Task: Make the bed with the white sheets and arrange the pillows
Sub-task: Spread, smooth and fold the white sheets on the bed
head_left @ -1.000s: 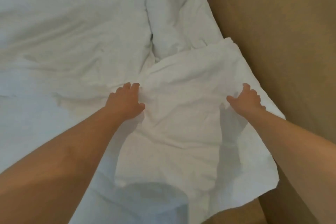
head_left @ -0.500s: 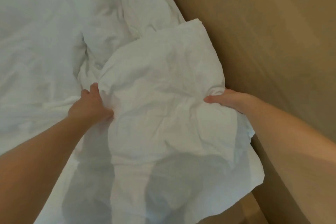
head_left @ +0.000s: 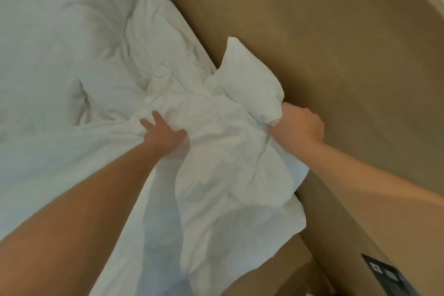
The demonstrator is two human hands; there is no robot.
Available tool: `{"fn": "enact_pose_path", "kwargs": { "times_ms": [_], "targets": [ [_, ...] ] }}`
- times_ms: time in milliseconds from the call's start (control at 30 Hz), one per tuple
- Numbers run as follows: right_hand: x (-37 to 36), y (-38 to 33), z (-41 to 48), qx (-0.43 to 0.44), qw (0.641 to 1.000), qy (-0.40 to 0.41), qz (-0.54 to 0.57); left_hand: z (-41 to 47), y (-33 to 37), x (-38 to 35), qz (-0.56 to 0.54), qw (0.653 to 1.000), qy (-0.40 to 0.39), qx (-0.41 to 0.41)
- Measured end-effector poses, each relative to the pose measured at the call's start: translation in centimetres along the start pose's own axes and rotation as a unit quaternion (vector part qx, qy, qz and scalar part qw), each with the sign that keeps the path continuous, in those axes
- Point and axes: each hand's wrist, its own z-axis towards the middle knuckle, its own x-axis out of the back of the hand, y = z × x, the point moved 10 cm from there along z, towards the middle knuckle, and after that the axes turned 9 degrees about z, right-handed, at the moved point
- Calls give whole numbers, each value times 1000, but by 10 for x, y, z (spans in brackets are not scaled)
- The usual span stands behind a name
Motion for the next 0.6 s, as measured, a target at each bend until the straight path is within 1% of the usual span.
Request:
{"fn": "enact_pose_path", "kwargs": {
  "times_ms": [67, 100, 167, 200, 233, 267, 300, 333, 367, 400, 433, 467, 500, 533, 567, 600],
  "targets": [
    [-38, -10, -8, 17, 997, -74, 14, -15, 27, -5, -89, 994, -11, -62],
    [-60, -13, -14, 7, 992, -122, 33, -22, 43, -3, -133, 987, -15, -92],
    [-91, -23, -29, 7, 975, -191, 114, -29, 71, -6, -176, 974, -64, -124],
    [-100, -30, -37, 21, 964, -212, 160, -31, 82, -13, -189, 969, -105, -122],
    [-106, -39, -47, 48, 954, -238, 176, -32, 89, -20, -198, 963, -141, -112],
    [-110, -51, -57, 95, 947, -266, 154, -32, 93, -25, -192, 964, -155, -100],
    [-115, -58, -69, 133, 938, -295, 121, -27, 93, -27, -172, 971, -139, -91],
    [-119, -62, -78, 160, 928, -319, 105, -19, 87, -23, -132, 984, -87, -84],
    [-120, -61, -79, 155, 921, -335, 128, -11, 76, -15, -80, 994, -20, -73],
    [-122, -55, -72, 130, 917, -330, 181, -5, 59, -8, -37, 998, 32, -50],
    [-120, -41, -56, 81, 922, -294, 239, -2, 39, -3, -7, 998, 64, -26],
    [-120, -20, -34, 25, 937, -235, 258, 4, 15, 0, 17, 997, 82, -4],
    [-121, 0, -13, -19, 956, -187, 228, 8, -7, 1, 29, 996, 88, 17],
    [-123, 14, 3, -48, 970, -163, 172, 12, -27, 1, 36, 994, 93, 36],
    [-128, 20, 17, -58, 978, -160, 121, 15, -42, 2, 47, 993, 94, 47],
    [-132, 19, 30, -53, 981, -158, 95, 19, -55, 1, 58, 992, 97, 53]
  ]
}}
